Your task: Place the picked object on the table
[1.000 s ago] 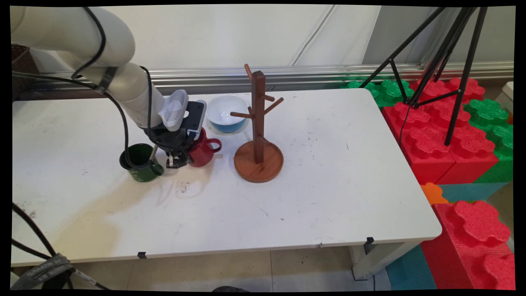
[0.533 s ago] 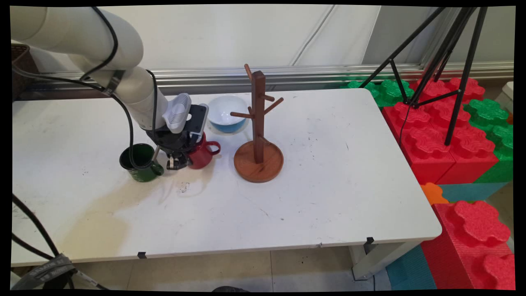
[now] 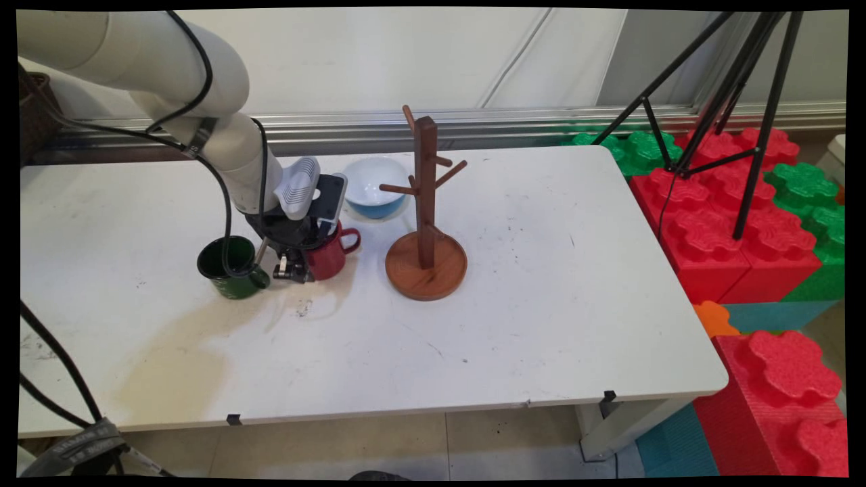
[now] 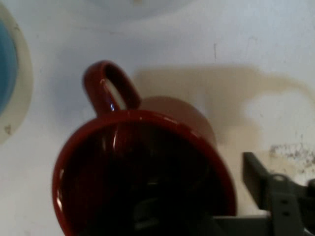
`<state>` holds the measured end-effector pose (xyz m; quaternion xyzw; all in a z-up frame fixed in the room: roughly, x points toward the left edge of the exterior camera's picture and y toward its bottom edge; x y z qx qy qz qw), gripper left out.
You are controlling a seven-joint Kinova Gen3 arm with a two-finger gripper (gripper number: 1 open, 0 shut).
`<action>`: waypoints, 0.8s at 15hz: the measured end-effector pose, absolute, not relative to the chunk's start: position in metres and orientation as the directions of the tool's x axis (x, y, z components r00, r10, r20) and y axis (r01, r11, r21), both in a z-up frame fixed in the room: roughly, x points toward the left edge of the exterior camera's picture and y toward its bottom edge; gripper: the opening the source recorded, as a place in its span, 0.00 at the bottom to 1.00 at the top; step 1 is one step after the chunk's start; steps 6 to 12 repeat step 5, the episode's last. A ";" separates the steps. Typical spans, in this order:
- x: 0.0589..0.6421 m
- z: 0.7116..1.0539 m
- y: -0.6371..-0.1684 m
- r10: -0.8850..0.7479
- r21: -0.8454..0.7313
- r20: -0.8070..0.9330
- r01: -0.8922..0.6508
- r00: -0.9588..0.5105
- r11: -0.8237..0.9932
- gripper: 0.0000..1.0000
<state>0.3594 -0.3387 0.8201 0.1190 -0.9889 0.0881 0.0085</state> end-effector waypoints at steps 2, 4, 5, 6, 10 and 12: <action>0.358 0.820 -0.341 -0.232 -0.174 0.038 -0.235 -0.972 0.956 1.00; 0.358 0.820 -0.342 -0.232 -0.176 0.038 -0.235 -0.972 0.956 1.00; 0.358 0.820 -0.342 -0.230 -0.177 0.038 -0.233 -0.973 0.956 1.00; 0.358 0.820 -0.342 -0.230 -0.177 0.038 -0.233 -0.973 0.956 1.00; 0.358 0.820 -0.342 -0.230 -0.177 0.038 -0.233 -0.973 0.956 1.00; 0.358 0.820 -0.342 -0.230 -0.177 0.038 -0.233 -0.973 0.956 1.00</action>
